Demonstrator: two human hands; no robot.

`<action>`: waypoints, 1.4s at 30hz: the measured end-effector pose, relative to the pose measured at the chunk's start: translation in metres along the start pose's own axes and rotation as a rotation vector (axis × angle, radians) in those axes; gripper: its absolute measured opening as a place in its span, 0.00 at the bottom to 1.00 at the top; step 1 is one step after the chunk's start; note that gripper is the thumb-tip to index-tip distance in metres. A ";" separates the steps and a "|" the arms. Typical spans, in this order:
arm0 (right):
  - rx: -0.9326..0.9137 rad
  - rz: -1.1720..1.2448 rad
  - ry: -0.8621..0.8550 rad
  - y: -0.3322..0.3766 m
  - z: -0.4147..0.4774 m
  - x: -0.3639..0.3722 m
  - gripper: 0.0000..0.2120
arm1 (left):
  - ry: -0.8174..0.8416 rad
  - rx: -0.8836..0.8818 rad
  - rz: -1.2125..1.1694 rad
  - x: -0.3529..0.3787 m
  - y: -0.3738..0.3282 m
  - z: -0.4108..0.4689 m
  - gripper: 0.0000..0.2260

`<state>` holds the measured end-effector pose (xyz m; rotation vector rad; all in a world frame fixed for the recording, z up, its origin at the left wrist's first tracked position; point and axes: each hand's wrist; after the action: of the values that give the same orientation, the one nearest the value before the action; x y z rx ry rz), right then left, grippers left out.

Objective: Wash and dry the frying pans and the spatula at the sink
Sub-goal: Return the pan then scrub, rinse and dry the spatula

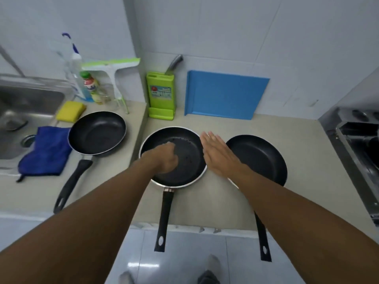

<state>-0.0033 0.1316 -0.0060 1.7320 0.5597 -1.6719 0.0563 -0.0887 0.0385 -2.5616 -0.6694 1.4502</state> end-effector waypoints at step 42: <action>0.102 0.407 0.432 0.565 0.570 0.117 0.24 | -0.031 -0.272 -0.104 -0.293 0.699 0.039 0.28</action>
<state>0.0036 -0.6793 -0.0112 2.1296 0.2816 -1.0655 0.1147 -0.8452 0.0271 -2.6547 -1.0547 1.4569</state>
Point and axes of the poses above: each hand's wrist, its own z-axis towards the middle knuckle, its own x-axis out of the palm, y = z × x, and after that the axes turned 4 degrees about -x, right-handed
